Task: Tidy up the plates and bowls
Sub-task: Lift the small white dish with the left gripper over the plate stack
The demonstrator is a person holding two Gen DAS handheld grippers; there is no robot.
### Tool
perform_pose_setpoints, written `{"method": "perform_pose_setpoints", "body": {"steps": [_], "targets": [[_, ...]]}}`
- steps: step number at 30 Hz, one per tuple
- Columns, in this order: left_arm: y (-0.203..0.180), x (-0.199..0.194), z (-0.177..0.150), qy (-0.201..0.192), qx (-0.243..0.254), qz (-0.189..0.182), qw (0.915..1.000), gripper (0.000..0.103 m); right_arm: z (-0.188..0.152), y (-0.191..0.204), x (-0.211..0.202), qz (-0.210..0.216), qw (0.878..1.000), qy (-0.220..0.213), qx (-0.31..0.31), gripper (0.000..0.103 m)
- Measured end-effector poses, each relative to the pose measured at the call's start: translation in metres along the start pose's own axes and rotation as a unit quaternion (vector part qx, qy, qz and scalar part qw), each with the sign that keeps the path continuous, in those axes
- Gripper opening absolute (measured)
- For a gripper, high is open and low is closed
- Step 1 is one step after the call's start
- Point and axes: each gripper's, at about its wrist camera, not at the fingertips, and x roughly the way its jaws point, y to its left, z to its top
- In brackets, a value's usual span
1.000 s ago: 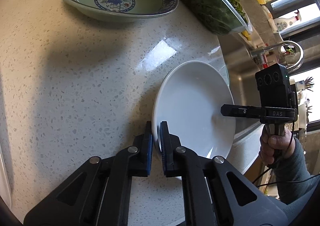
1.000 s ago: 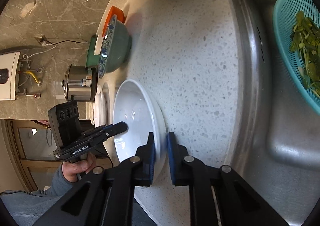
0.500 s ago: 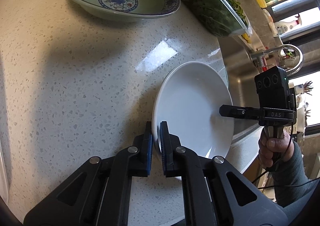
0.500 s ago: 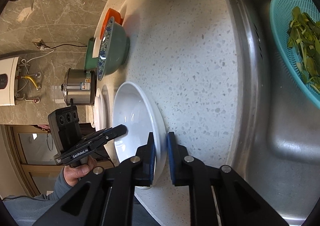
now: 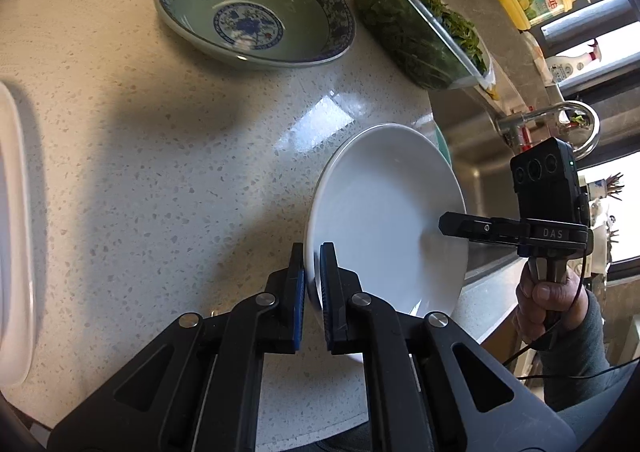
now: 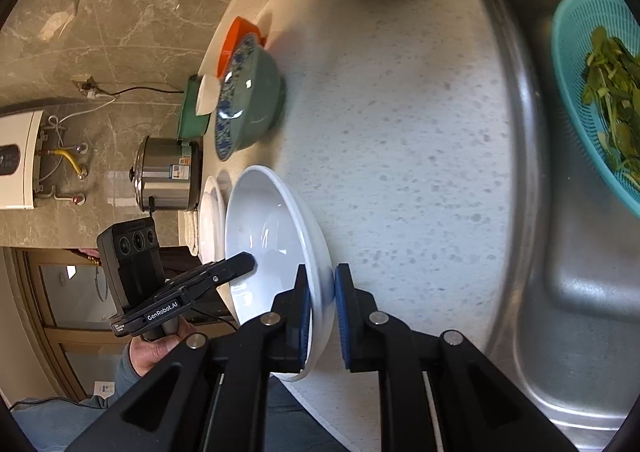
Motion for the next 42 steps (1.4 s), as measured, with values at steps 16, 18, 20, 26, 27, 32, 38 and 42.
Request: {"method": "perform_pose_setpoints", "body": {"steps": [16, 18, 20, 26, 27, 32, 38, 42], "targets": [[0.058, -0.125, -0.007, -0.080, -0.030, 0.003, 0.9963, 0.006, 0.008, 0.109, 0.049, 0.029, 0.997, 0.018, -0.072, 0.016], [0.077, -0.148, -0.006, -0.090, -0.031, 0.005, 0.9955, 0.006, 0.009, 0.128, 0.064, 0.032, 0.996, 0.019, -0.077, 0.016], [0.097, -0.168, -0.005, -0.096, -0.031, 0.007, 0.9949, 0.006, 0.008, 0.151, 0.083, 0.032, 0.996, 0.021, -0.085, 0.016], [0.163, -0.222, -0.008, -0.109, -0.032, 0.014, 0.9934, 0.006, 0.010, 0.207, 0.138, 0.034, 0.994, 0.029, -0.096, 0.016], [0.176, -0.231, -0.009, -0.111, -0.033, 0.015, 0.9932, 0.006, 0.010, 0.214, 0.146, 0.034, 0.994, 0.032, -0.098, 0.016], [0.231, -0.264, -0.013, -0.107, -0.035, 0.017, 0.9935, 0.006, 0.008, 0.247, 0.185, 0.031, 0.994, 0.033, -0.101, 0.017], [0.285, -0.257, -0.019, -0.084, -0.039, 0.020, 0.9955, 0.006, 0.003, 0.251, 0.224, 0.017, 0.996, 0.033, -0.084, 0.018], [0.304, -0.241, -0.022, -0.066, -0.027, 0.029, 0.9970, 0.007, 0.001, 0.242, 0.243, -0.007, 0.997, 0.028, -0.069, 0.018]]}}
